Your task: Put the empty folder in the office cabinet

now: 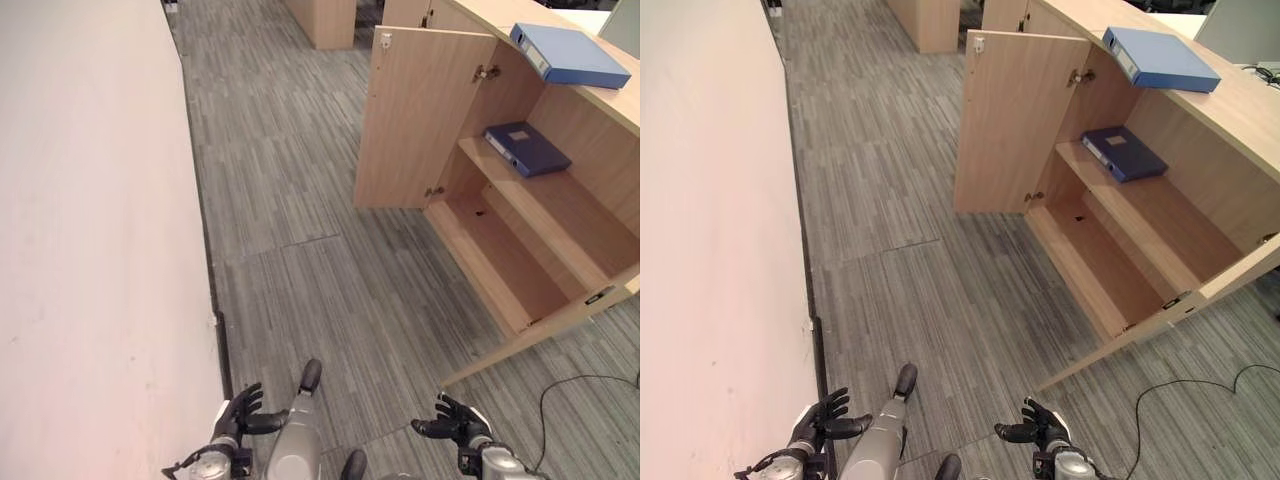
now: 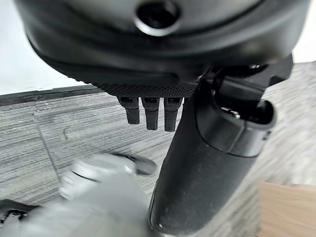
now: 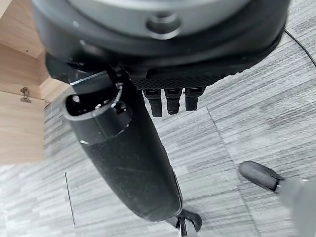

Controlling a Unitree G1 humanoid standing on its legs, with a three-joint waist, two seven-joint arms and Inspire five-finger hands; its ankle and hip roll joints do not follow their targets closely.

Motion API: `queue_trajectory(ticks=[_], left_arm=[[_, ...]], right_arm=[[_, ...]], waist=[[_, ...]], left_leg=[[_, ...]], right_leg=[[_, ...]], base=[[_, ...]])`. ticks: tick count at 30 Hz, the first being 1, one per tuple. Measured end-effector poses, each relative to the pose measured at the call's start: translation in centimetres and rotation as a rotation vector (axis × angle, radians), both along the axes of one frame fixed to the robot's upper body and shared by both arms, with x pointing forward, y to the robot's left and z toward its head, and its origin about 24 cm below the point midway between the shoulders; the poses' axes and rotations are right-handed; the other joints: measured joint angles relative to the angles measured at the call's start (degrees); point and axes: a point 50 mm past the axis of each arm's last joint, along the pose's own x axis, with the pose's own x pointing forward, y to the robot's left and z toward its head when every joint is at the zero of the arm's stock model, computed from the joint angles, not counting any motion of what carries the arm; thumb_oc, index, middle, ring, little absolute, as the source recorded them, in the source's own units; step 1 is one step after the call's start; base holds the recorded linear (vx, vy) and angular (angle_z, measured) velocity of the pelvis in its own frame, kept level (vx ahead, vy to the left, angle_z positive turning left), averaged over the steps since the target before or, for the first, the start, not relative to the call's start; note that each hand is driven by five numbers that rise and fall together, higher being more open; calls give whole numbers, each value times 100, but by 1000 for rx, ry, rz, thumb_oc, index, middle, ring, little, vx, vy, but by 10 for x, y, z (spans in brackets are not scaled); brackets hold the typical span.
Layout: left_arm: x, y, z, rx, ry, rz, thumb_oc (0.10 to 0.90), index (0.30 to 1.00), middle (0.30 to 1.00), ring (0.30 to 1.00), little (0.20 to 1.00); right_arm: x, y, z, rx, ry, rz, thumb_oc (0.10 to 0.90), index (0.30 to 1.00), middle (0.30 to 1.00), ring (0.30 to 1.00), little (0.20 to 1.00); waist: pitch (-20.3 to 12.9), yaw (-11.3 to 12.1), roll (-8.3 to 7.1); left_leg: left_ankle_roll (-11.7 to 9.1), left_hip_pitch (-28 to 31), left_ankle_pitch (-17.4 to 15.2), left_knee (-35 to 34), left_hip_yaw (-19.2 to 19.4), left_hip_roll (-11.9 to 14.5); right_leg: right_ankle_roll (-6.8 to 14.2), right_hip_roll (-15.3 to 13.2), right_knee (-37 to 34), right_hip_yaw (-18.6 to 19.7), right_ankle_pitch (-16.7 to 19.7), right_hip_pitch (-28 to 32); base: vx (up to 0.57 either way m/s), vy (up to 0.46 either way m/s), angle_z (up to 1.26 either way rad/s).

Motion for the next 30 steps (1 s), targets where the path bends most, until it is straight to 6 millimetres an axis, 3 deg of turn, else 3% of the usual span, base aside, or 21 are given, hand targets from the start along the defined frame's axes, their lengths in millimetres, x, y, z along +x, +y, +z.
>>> queue_trajectory(ticks=[3,4,6,7,8,9,10,13,15,16,17,19,20,21,23,24,25,27,28,29,30], left_arm=[[-5,11,0,23,18,23,800,900,900,900,900],[-13,19,-1,35,35,53,800,900,900,900,900],[-23,29,-2,58,67,71,800,900,900,900,900],[-24,37,1,78,75,80,800,900,900,900,900],[-24,40,2,85,74,79,800,900,900,900,900],[-19,41,3,85,65,85,800,900,900,900,900],[-10,40,5,79,48,90,800,900,900,900,900],[0,44,13,102,-16,68,800,900,900,900,900],[2,47,15,110,-16,66,800,900,900,900,900],[4,50,19,125,-27,43,800,900,900,900,900],[4,50,19,129,-28,40,800,900,900,900,900],[-5,53,17,133,1,49,800,900,900,900,900],[-8,52,15,132,10,49,800,900,900,900,900],[-17,52,12,131,32,47,800,900,900,900,900],[-18,50,11,125,34,45,800,900,900,900,900],[-19,48,10,125,42,32,800,900,900,900,900],[-21,47,10,131,50,15,800,900,900,900,900],[-31,43,5,125,84,-6,800,900,900,900,900],[-37,42,3,115,99,-9,800,900,900,900,900],[-55,45,-1,119,151,-4,800,900,900,900,900],[-58,42,-4,112,177,-32,800,900,900,900,900]], right_arm=[[-4,4,-3,13,9,-2,800,900,900,900,900],[-4,12,-5,32,21,-1,800,900,900,900,900],[-8,21,-7,57,22,1,800,900,900,900,900],[-12,30,-11,79,42,4,800,900,900,900,900],[-14,34,-13,89,49,3,800,900,900,900,900],[-10,38,-12,97,43,6,800,900,900,900,900],[-9,40,-12,105,39,8,800,900,900,900,900],[-4,55,-12,137,34,23,800,900,900,900,900],[5,61,-8,149,7,46,800,900,900,900,900],[15,67,-3,162,-22,66,800,900,900,900,900],[14,68,-4,165,-19,70,800,900,900,900,900],[20,76,-2,186,-26,78,800,900,900,900,900],[18,77,-2,186,-24,83,800,900,900,900,900],[20,77,-1,187,-34,90,800,900,900,900,900],[18,75,-1,184,-34,81,800,900,900,900,900],[12,71,-4,177,-16,67,800,900,900,900,900],[7,67,-7,177,-4,48,800,900,900,900,900],[-6,56,-12,155,31,15,800,900,900,900,900],[-14,50,-16,138,63,-1,800,900,900,900,900],[-22,44,-19,120,93,-20,800,900,900,900,900],[-32,35,-21,105,116,-50,800,900,900,900,900]], waist=[[15,12,-69],[-27,201,-143],[-103,306,-302],[-115,344,-620],[-116,364,-746],[-115,380,-866],[-121,362,-885],[-227,368,-927],[-272,367,-959],[-312,397,-979],[-320,386,-962],[-284,401,-718],[-320,385,-653],[-333,284,-492],[-355,230,-466],[-355,102,-458],[-358,79,-462],[-365,50,-418],[-416,75,-388],[-493,46,-414],[-539,-35,-275]], left_leg=[[47,-142,-22,219,-67,-67],[175,-101,-59,243,-214,24],[216,-111,12,432,-314,26],[307,-122,468,796,-261,-258],[359,-173,490,1000,-190,-389],[648,-213,373,1346,-81,-578],[786,-139,132,1541,-5,-694],[994,232,-200,1466,124,-718],[1144,355,-344,1453,190,-767],[1332,541,-511,1374,274,-805],[1373,625,-539,1382,279,-820],[1630,1133,-748,1260,353,-755],[1678,1214,-771,1273,342,-723],[1736,1396,-795,1232,290,-685],[1743,1499,-858,1189,308,-746],[1591,1642,-807,1091,336,-862],[1586,1763,-806,978,362,-945],[1531,2009,-843,828,515,-1154],[1286,2145,-987,669,730,-1210],[976,1959,-1145,1067,1205,-1233],[1575,2117,-1174,1046,1282,-1285]], right_leg=[[158,57,106,175,-382,293],[200,1,396,474,-662,243],[357,-93,437,684,-820,360],[663,-346,527,781,-970,389],[769,-455,564,778,-996,419],[930,-642,701,739,-905,496],[1137,-807,989,677,-756,492],[1782,-1072,2282,598,-236,26],[2050,-1177,2687,584,210,-195],[2281,-1478,3568,229,974,-634],[2302,-1546,3792,165,975,-700],[2311,-1893,4667,-585,1207,-876],[2366,-1786,4732,-561,1152,-971],[2394,-1601,4865,-584,810,-1310],[2396,-1490,4725,-633,539,-1741],[2288,-1557,4195,-934,326,-1998],[2255,-1617,3782,-1126,199,-2053],[2020,-1773,2777,-1452,229,-2214],[1767,-1785,1935,-1763,383,-2245],[1723,-1812,785,-1924,737,-2255],[1642,-1777,593,-1929,894,-2290]], base=[[453,333,-29],[273,213,-78],[349,289,-80],[433,383,-44],[448,432,-36],[430,460,-11],[478,605,-6],[321,425,-14],[451,475,-21],[456,444,-17],[341,302,-25],[317,315,-30],[388,348,-26],[179,120,-8],[232,101,5],[274,75,12],[417,58,6],[393,-14,-23],[235,-71,-72],[240,-74,-72],[419,-91,-67]])
